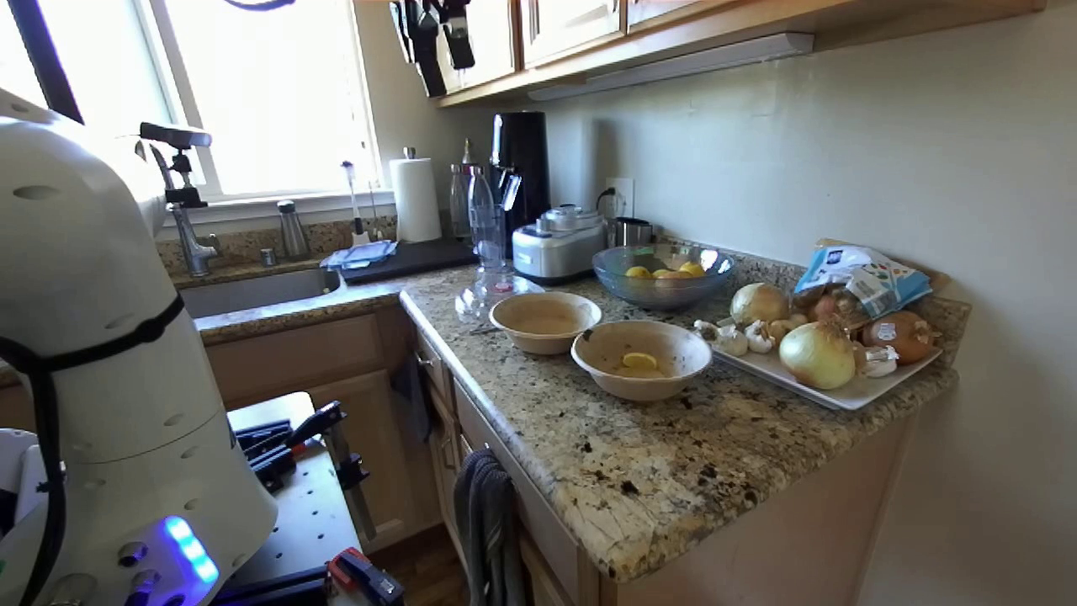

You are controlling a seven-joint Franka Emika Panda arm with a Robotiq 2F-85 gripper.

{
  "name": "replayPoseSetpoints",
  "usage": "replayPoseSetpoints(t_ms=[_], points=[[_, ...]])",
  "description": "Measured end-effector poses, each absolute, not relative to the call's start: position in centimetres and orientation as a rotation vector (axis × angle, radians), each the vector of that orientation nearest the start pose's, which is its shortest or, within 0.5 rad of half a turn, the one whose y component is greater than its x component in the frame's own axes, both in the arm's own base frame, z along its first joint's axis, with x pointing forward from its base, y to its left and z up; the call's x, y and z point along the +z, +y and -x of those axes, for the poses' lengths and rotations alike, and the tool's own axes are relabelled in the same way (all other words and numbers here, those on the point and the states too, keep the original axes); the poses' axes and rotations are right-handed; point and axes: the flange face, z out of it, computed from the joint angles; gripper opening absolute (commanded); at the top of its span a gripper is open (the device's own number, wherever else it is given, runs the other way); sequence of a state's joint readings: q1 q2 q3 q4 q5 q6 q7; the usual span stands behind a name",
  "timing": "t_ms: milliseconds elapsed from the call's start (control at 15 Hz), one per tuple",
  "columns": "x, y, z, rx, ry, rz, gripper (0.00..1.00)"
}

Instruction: Pick the bowl on the left, put it in the bowl on the right then put both forks inside the bowl

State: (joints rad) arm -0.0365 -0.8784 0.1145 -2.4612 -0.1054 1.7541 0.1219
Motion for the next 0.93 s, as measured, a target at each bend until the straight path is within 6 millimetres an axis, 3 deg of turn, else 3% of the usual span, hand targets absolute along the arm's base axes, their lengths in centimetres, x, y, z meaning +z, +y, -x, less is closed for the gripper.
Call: replayPoseSetpoints(t_ms=[267, 733, 933], points=[[56.6, 4.7, -31.1, -0.276, 0.036, 3.338, 1.0], [49.7, 9.5, -34.9, -0.236, -0.131, 3.384, 1.0], [46.9, 10.7, -36.0, -0.235, -0.172, 3.395, 1.0]])
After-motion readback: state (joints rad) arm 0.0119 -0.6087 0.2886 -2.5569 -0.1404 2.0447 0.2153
